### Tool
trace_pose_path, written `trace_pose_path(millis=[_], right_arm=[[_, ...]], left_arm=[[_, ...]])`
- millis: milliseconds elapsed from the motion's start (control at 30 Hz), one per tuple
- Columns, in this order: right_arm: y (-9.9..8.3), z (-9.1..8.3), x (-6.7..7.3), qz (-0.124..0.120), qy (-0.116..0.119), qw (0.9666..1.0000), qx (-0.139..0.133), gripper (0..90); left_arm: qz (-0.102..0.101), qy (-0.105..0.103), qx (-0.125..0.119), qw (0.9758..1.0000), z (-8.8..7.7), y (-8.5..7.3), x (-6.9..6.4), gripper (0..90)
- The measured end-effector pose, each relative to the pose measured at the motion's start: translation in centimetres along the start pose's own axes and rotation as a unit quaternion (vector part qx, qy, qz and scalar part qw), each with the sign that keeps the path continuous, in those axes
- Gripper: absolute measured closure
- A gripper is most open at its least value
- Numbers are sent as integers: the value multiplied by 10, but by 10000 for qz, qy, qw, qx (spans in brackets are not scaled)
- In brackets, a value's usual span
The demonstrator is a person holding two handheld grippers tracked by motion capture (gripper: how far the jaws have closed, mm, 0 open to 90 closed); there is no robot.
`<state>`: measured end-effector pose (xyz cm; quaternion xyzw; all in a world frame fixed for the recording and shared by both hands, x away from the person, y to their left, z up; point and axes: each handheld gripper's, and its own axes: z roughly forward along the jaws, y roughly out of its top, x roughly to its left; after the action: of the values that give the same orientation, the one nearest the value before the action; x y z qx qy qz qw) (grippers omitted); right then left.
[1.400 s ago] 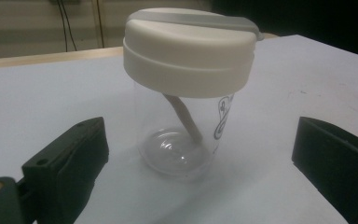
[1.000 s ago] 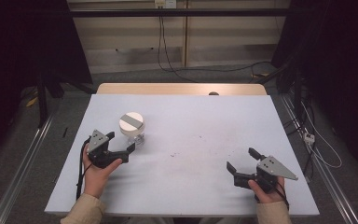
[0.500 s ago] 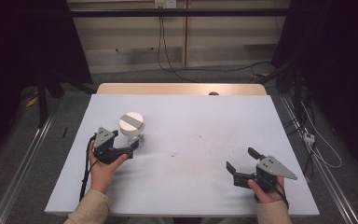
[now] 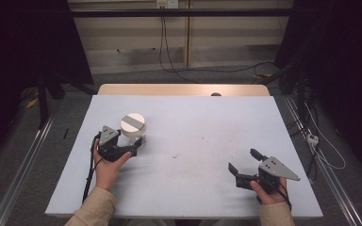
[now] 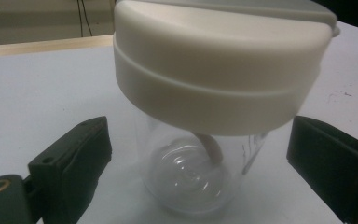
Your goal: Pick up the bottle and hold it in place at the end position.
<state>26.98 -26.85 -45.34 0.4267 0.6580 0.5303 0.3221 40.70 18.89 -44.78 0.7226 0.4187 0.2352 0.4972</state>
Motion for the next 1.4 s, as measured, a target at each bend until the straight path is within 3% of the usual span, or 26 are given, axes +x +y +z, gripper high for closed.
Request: trace_pose_path(millis=[567,767,1400], right_arm=[[0,-1,0,9,-64,10000,9,36],[0,-1,-2,27,-98,9999,5,36],[0,-1,-1,21,-70,10000,-9,39]], left_arm=[[41,141,-52,9999,14,4,-2,72],[-121,133,-59,9998,21,3,-3,80],[-38,310,-135,9994,33,6,-12,116]])
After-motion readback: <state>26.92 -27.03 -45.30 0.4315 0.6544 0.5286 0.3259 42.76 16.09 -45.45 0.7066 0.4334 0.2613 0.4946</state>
